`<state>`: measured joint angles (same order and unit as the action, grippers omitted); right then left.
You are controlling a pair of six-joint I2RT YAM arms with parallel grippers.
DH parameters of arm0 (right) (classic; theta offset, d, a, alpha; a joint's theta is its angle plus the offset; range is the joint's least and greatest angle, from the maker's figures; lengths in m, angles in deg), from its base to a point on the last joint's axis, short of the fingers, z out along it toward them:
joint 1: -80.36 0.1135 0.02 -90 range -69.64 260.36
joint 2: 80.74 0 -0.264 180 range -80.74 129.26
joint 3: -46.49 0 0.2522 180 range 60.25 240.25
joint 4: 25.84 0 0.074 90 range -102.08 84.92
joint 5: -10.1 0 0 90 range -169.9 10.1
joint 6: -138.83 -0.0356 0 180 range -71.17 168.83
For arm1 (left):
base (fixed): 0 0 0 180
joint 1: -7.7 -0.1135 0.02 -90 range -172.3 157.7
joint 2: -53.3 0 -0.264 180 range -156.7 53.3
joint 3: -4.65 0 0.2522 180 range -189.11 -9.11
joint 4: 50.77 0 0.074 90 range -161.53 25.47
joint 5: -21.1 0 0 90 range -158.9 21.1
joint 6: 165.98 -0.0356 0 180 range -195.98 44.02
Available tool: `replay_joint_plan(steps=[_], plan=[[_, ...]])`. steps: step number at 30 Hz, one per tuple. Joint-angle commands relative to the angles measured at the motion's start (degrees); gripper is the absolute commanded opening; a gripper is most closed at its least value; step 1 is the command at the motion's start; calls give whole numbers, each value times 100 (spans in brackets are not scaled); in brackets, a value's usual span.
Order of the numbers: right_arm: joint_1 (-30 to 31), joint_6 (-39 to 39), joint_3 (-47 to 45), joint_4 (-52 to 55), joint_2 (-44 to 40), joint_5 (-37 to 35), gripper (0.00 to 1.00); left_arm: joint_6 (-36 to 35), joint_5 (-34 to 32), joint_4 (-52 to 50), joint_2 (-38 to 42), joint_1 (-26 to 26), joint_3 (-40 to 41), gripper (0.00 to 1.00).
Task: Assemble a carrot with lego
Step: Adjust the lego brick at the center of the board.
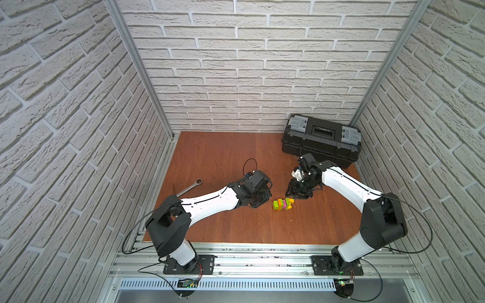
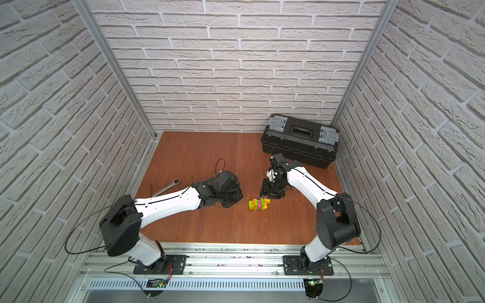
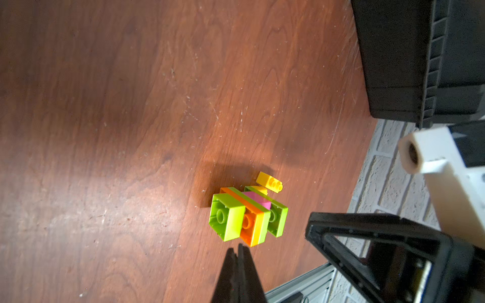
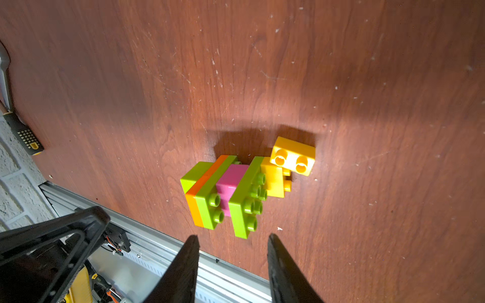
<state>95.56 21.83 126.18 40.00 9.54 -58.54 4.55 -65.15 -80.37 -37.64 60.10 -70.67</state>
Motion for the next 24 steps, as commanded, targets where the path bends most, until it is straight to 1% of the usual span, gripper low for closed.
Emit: replay_joint_plan(steps=[1,2,3,4,5,6,8,11,12,13,14,15,17,19,21,24], plan=[[-472,67,-117,-98,-722,-258,49,-1343,565,-68,-218,-118,-733,41],[-711,61,-184,-171,-1003,-230,53,-2035,814,-410,-337,-176,-1145,54],[-950,40,-231,-211,-1238,-234,57,-2667,1024,-844,-470,-226,-1620,62],[-1214,33,-265,-248,-1531,-258,60,-3445,1178,-1521,-661,-291,-2245,69],[-1456,37,-253,-252,-1809,-342,63,-4247,1215,-2327,-897,-344,-2906,73],[-1607,58,-207,-204,-2019,-486,65,-4953,1203,-3019,-1124,-368,-3521,75],[-1755,182,-79,-160,-2466,-969,68,-6429,1148,-4561,-1774,-375,-5072,78],[-1819,345,120,-39,-2948,-1508,74,-7993,1048,-6342,-2801,-266,-6983,78],[-1840,332,130,-51,-3098,-1619,74,-8251,1087,-6166,-2745,-241,-6811,78],[-1877,308,102,-92,-3299,-1721,77,-8637,1323,-5833,-2561,-192,-6391,78],[-1927,295,71,-161,-3499,-1823,79,-8981,1288,-5581,-2409,-54,-6021,78],[-1962,304,49,-198,-3657,-1907,81,-9314,949,-5347,-2280,111,-5697,78],[-2020,355,31,-276,-3966,-2059,87,-10075,430,-4937,-2061,466,-5132,79],[-2038,380,82,-277,-4149,-2135,89,-10339,292,-4480,-1989,616,-4839,83],[-2039,342,110,-241,-4272,-2187,89,-10365,447,-4085,-2008,640,-4727,86],[-2038,181,51,-152,-4433,-2260,88,-10461,633,-3673,-2174,695,-4763,86]])
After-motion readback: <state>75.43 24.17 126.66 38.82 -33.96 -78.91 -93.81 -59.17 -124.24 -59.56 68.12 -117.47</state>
